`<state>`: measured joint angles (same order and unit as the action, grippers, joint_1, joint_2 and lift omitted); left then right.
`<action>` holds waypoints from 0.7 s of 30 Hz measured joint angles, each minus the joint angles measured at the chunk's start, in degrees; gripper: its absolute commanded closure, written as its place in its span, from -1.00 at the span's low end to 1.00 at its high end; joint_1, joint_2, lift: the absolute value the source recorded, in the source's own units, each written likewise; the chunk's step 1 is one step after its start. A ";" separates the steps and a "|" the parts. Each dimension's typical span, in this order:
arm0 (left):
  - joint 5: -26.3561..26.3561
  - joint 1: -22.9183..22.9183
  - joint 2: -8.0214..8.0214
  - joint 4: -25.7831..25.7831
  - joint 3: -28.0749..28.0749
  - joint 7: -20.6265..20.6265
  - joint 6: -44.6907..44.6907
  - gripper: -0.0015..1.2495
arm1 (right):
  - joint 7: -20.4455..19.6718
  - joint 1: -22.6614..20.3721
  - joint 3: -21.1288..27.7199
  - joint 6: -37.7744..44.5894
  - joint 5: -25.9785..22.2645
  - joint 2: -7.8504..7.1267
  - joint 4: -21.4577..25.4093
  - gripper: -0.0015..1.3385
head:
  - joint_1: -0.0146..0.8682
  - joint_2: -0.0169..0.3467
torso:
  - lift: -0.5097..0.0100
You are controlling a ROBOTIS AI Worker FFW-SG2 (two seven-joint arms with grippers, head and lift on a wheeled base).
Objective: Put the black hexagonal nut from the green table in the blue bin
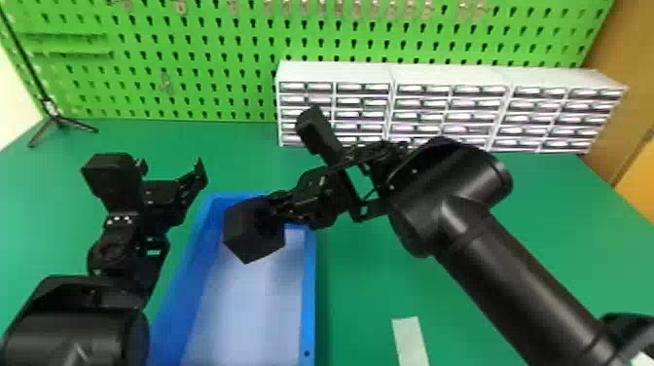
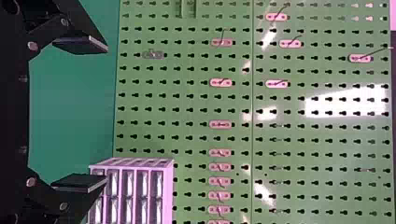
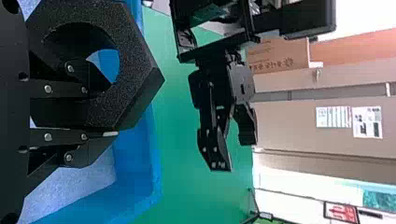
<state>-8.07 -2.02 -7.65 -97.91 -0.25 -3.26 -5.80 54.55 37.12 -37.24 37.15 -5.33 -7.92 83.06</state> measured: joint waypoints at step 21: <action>0.07 -0.17 0.00 0.12 0.21 0.00 0.00 -0.54 | -4.25 3.89 -12.44 -0.78 3.82 -0.62 -1.37 0.53 | 0.58 -0.76 | 0.59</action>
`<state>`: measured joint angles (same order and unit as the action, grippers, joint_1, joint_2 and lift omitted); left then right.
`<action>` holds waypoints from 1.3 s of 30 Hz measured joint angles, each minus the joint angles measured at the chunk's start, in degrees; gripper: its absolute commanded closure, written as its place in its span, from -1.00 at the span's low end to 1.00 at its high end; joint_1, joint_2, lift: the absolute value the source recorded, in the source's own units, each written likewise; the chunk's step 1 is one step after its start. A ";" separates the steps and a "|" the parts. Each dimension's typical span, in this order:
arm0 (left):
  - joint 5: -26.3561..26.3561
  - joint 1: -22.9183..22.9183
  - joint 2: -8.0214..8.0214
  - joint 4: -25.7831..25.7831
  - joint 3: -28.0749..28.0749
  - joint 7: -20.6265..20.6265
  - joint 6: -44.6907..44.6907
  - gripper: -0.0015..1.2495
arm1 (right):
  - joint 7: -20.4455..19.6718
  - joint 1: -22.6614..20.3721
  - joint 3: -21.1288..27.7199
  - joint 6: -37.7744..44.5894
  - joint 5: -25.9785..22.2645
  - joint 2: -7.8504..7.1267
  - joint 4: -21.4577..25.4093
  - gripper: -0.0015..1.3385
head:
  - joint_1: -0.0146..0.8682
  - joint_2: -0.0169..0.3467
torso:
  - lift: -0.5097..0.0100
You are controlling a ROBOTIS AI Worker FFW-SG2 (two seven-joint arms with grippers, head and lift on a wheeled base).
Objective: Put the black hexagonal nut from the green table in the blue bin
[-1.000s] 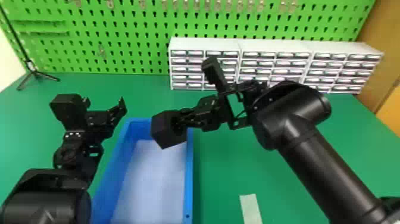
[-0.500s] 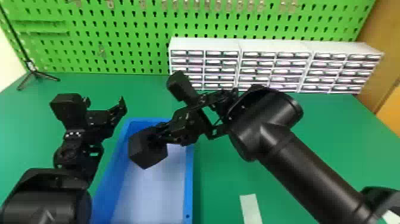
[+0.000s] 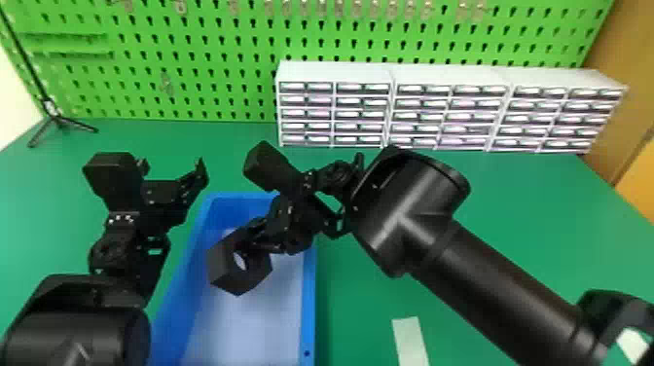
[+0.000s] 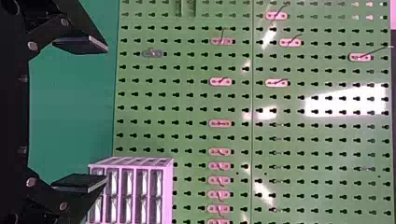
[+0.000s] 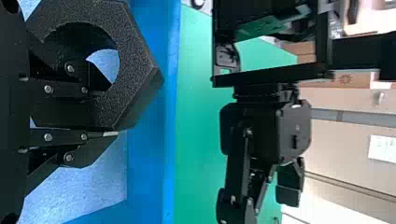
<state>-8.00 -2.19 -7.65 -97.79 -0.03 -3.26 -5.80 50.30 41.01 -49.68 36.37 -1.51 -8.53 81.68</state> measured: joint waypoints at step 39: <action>-0.26 0.26 0.00 0.05 -0.04 0.00 0.00 -0.54 | -0.12 0.43 0.01 0.17 5.25 -0.59 -0.10 -0.28 | 0.58 -0.76 | 0.59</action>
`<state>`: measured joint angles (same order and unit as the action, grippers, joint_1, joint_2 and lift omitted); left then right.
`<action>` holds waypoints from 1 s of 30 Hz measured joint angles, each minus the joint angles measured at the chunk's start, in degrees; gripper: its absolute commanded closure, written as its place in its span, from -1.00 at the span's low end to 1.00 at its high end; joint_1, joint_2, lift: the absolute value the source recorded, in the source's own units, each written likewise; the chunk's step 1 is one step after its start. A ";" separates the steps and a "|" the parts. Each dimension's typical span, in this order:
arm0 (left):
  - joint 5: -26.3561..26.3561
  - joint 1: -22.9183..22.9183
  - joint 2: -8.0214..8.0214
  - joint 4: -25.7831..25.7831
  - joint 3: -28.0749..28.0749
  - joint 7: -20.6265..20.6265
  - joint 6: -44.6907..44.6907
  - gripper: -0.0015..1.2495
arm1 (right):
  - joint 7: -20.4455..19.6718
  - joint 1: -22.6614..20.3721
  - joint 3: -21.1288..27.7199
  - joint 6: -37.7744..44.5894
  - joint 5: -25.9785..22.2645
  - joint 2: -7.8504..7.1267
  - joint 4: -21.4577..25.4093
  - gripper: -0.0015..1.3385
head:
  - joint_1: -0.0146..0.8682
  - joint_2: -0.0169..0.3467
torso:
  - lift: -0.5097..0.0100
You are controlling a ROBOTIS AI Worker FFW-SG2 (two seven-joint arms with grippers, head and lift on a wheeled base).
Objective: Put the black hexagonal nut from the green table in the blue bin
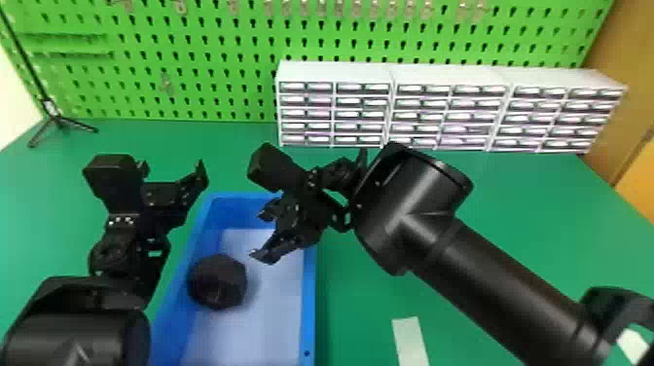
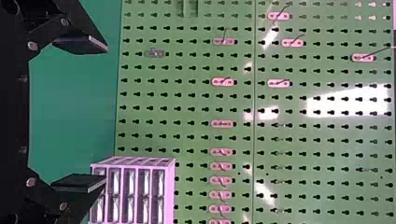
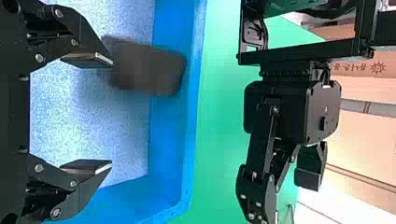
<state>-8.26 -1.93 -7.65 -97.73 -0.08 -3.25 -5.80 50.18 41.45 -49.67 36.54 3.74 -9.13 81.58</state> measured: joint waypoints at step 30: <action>0.00 0.26 0.00 -0.01 -0.08 0.00 0.00 -0.54 | 0.39 -1.22 3.41 -0.88 -1.56 -0.75 0.02 -0.28 | 0.58 -0.76 | 0.59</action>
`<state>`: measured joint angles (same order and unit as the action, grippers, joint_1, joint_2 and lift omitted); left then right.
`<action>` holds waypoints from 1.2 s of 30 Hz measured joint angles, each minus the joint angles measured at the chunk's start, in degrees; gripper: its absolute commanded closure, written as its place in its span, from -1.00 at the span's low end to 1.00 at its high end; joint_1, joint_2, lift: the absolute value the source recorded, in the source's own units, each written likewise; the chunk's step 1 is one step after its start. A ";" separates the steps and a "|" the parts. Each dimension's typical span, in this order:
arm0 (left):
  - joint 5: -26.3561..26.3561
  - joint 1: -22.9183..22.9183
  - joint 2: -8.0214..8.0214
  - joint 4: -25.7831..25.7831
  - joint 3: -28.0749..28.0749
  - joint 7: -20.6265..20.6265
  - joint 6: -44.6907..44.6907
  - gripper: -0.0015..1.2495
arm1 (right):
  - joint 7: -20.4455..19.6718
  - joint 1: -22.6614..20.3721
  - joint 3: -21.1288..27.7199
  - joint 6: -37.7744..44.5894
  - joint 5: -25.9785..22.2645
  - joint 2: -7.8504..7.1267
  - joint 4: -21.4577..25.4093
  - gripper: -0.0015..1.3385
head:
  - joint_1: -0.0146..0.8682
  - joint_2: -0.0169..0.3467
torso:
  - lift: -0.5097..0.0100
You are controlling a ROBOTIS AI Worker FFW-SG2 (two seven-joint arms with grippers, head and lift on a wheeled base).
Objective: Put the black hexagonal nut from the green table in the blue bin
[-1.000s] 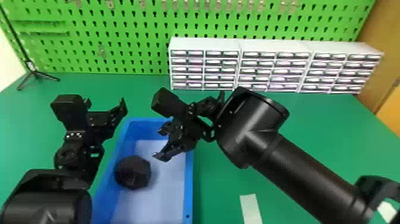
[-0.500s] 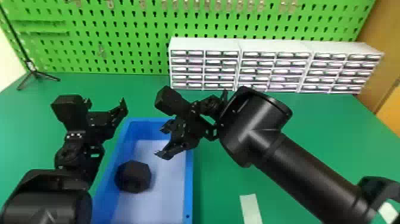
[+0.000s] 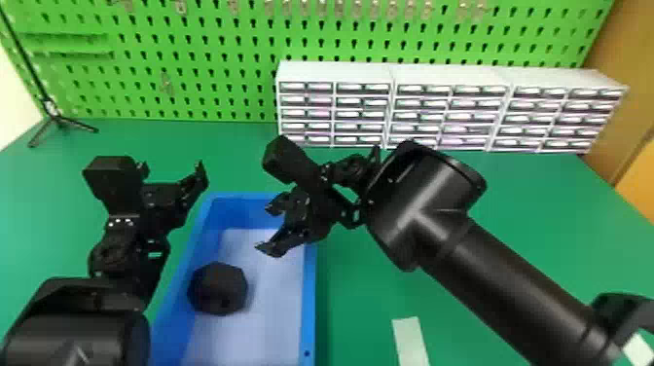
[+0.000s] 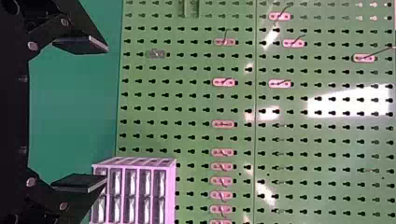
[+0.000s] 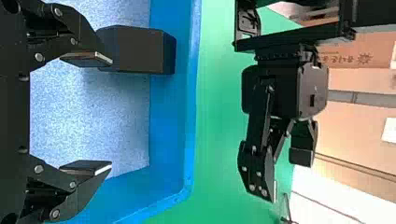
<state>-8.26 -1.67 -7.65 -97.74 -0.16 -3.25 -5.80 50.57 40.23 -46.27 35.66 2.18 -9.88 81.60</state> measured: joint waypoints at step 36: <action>-0.11 -0.43 0.00 -0.08 0.65 0.00 0.00 -0.55 | -0.79 -11.54 39.33 -3.74 3.56 2.58 -1.14 -0.27 | 0.58 -0.76 | 0.59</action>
<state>-8.37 -2.09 -7.65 -97.82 0.50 -3.25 -5.80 49.79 28.68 -6.94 31.93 5.74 -7.29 80.46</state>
